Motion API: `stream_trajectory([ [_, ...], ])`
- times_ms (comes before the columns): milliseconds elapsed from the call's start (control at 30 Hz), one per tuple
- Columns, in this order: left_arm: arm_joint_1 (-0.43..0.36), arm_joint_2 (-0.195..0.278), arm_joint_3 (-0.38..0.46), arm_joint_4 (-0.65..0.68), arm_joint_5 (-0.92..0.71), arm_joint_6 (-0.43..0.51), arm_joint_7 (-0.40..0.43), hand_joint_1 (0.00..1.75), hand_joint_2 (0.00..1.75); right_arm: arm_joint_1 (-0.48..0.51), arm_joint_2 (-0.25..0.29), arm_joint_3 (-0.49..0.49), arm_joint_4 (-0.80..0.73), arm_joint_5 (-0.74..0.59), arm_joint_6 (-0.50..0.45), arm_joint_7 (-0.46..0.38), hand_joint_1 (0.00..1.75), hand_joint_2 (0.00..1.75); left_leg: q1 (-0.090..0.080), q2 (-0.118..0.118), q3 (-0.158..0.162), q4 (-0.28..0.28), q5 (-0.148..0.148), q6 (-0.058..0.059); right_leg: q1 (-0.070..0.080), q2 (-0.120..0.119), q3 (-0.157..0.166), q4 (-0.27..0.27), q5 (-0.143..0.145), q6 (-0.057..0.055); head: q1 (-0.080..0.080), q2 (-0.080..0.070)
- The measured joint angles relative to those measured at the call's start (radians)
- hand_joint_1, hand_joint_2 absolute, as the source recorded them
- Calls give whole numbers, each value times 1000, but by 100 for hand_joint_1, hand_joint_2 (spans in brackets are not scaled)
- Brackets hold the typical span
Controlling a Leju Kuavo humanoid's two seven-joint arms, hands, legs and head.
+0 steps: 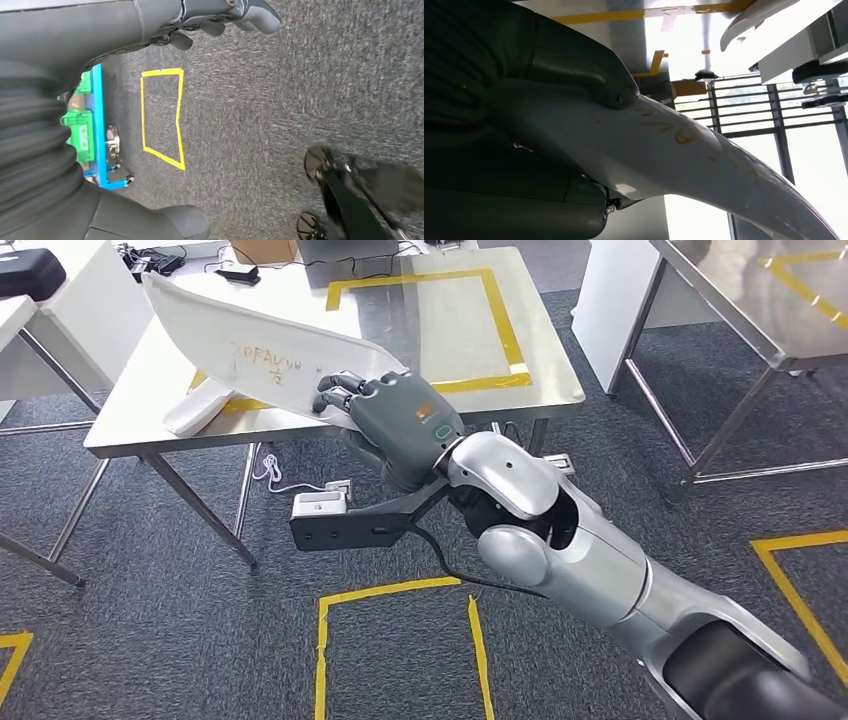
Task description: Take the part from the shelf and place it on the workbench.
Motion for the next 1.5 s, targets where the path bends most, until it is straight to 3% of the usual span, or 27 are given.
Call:
stream_trajectory([
  [33, 2, 0, 1, 0, 0, 0, 0, 0, 175, 1, 1, 0, 0, 2, 1, 0, 175, 175, -8, 0, -15, 2, 21, 11, 4, 0, 8, 0, -8, -2, 0, 0],
  [67, 3, 0, 2, 0, 0, 0, 1, 0, 175, 1, 3, 0, 0, 3, 2, 0, 175, 175, -17, 0, -10, -35, 59, 23, 7, 0, 19, -1, -16, -3, 0, 0],
  [133, 4, 3, 5, 1, -1, 0, 1, 0, 175, 0, 5, 0, 0, 4, 4, 1, 175, 175, -37, 0, 37, -167, 143, 50, 11, 1, 40, -4, -33, 1, 0, 0],
  [200, 3, 6, 6, 1, -4, 0, 0, 0, 175, -2, 7, 0, 0, 5, 7, 1, 175, 175, -51, 1, 78, -259, 167, 62, 13, 1, 52, -11, -47, 11, -1, 0],
  [333, 2, 6, 8, 0, -9, 0, -1, 0, 175, -6, 7, -6, 0, 5, 12, 0, 175, 175, -50, -4, 109, -295, 144, 68, 14, -2, 55, 11, -40, 31, 0, 0],
  [400, 3, 5, 8, 0, -11, 0, -3, 0, 175, -7, 7, -12, 0, 5, 12, -3, 175, 175, -48, -7, 128, -303, 135, 76, 15, -3, 3, 96, -57, 35, 2, 0],
  [500, 3, 4, 8, 0, -12, 0, -6, 0, 175, 1, 5, -16, 2, 5, 13, -7, 175, 175, -50, -10, 150, -303, 113, 82, 19, -3, -118, 242, -112, 37, 3, 0],
  [533, 4, 3, 8, 0, -12, 0, -7, 0, 175, 3, 4, -16, 3, 5, 13, -7, 175, 175, -51, -11, 161, -302, 103, 83, 21, -3, -140, 245, -106, 37, 3, 0],
  [567, 4, 3, 8, 0, -12, 0, -7, 0, 175, 5, 3, -16, 3, 5, 13, -8, 175, 175, -52, -12, 173, -300, 93, 82, 22, -3, -145, 215, -77, 36, 3, 0],
  [633, 4, 1, 8, 0, -12, 0, -8, 0, 175, 4, 2, -17, 4, 5, 13, -8, 175, 175, -54, -13, 196, -297, 71, 80, 27, -3, -119, 89, 29, 25, 3, 0],
  [700, 2, -2, 8, 0, -12, 0, -8, 0, 175, 2, 2, -17, 4, 5, 13, -9, 175, 175, -54, -14, 209, -295, 54, 71, 35, -2, -96, -3, 82, 12, 2, 0],
  [767, 1, -3, 8, 0, -12, 0, -8, 0, 175, 0, 1, -18, 5, 5, 13, -8, 175, 175, -52, -16, 221, -291, 48, 59, 39, -2, -84, -25, 78, 0, 3, 0],
  [867, 1, -3, 8, -1, -12, -3, -8, 0, 175, -5, 1, -20, 5, 5, 12, -9, 175, 175, -50, -14, 214, -251, 35, 43, 32, -3, -49, -39, 78, -17, 0, 0],
  [967, -1, -5, 8, -1, -17, -9, -8, 0, 175, -6, 1, -20, 5, 5, 11, -11, 175, 175, -40, -10, 118, -98, -13, 27, 25, -4, -20, -41, 60, -20, -4, 0],
  [1033, 2, -4, 8, -1, -20, -9, -7, 0, 175, 0, 1, -20, 6, 5, 11, -11, 175, 175, -33, -8, 57, -40, -32, 18, 21, -2, -1, -41, 42, -15, -4, 0],
  [1067, 3, -4, 8, 0, -22, -9, -7, 0, 175, 3, 1, -20, 7, 5, 9, -11, 175, 175, -30, -6, 47, -56, -19, 14, 17, -2, 12, -41, 32, -12, -4, 0],
  [1100, 5, -4, 8, 0, -24, -9, -6, 0, 175, 5, 1, -20, 7, 5, 7, -12, 175, 175, -26, -5, 52, -100, 14, 11, 13, -1, 26, -41, 20, -7, -4, 0],
  [1167, 6, -4, 8, 1, -28, -9, -6, 0, 175, 10, 1, -23, 8, 8, 0, -14, 175, 175, -19, 2, 78, -224, 110, 5, 8, -2, 50, -38, -4, 6, -6, 0],
  [1233, 4, -5, 8, 2, -30, -9, -6, 0, 175, 16, 0, -29, 8, 15, -6, -16, 175, 175, -20, 7, 94, -287, 154, 15, 10, -2, 64, -36, -22, 23, -8, 0],
  [1300, 2, -5, 8, 2, -31, -9, -7, 0, 175, 21, 0, -36, 9, 20, -8, -17, 175, 175, -22, 6, 102, -288, 145, 37, 10, -3, 71, -31, -26, 37, -7, 0],
  [1367, 3, -5, 8, 1, -32, -9, -8, 0, 175, 24, -1, -44, 8, 22, -10, -18, 175, 175, -23, 4, 116, -290, 139, 53, 8, -4, 57, 9, -23, 44, -5, 0],
  [1433, 2, -5, 8, 1, -35, -9, -8, 0, 175, 26, -2, -51, 9, 23, -12, -20, 175, 175, -25, 2, 131, -292, 128, 65, 8, -4, -8, 112, -38, 45, -5, 0],
  [1500, 1, -5, 8, 1, -39, -9, -9, 0, 175, 32, -5, -53, 10, 24, -13, -21, 175, 175, -30, -1, 142, -292, 114, 73, 13, -4, -99, 220, -89, 44, -5, 0],
])
